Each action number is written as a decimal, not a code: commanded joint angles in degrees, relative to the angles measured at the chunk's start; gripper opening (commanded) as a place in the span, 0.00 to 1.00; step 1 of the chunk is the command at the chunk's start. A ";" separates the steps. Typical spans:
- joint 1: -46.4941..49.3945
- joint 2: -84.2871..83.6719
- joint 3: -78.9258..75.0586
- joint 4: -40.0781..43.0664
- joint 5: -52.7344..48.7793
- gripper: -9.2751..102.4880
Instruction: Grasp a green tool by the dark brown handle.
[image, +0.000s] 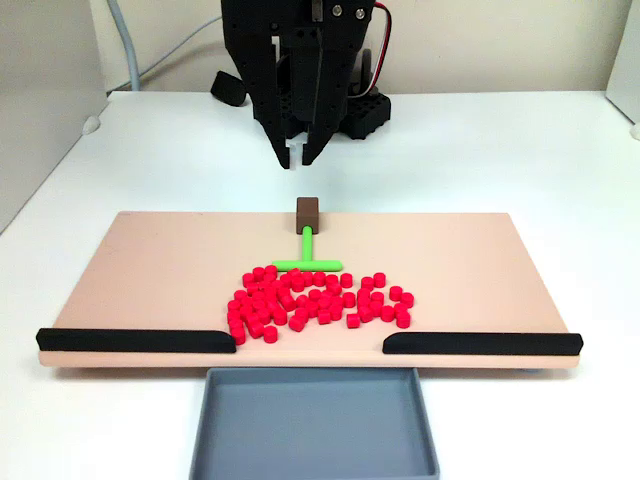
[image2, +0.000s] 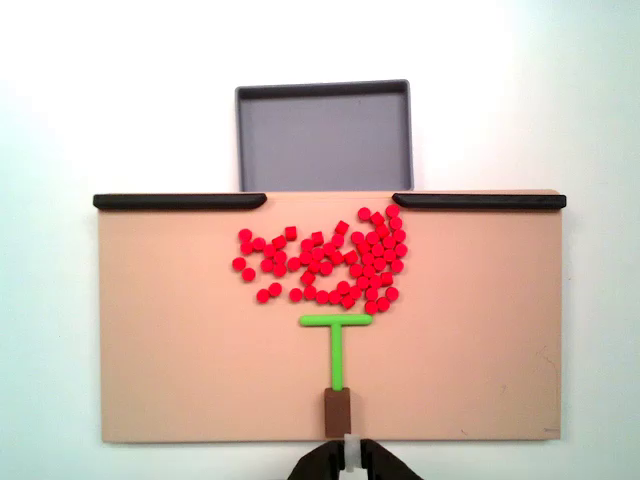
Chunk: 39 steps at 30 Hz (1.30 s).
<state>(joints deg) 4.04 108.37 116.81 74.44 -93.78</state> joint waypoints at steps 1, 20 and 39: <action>0.00 -0.09 -1.05 -0.26 0.18 0.11; 2.90 -5.80 -3.78 -2.46 -4.04 0.25; -0.09 -10.90 -3.78 -4.66 -2.72 0.21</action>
<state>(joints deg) 4.39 97.47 114.87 69.96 -96.86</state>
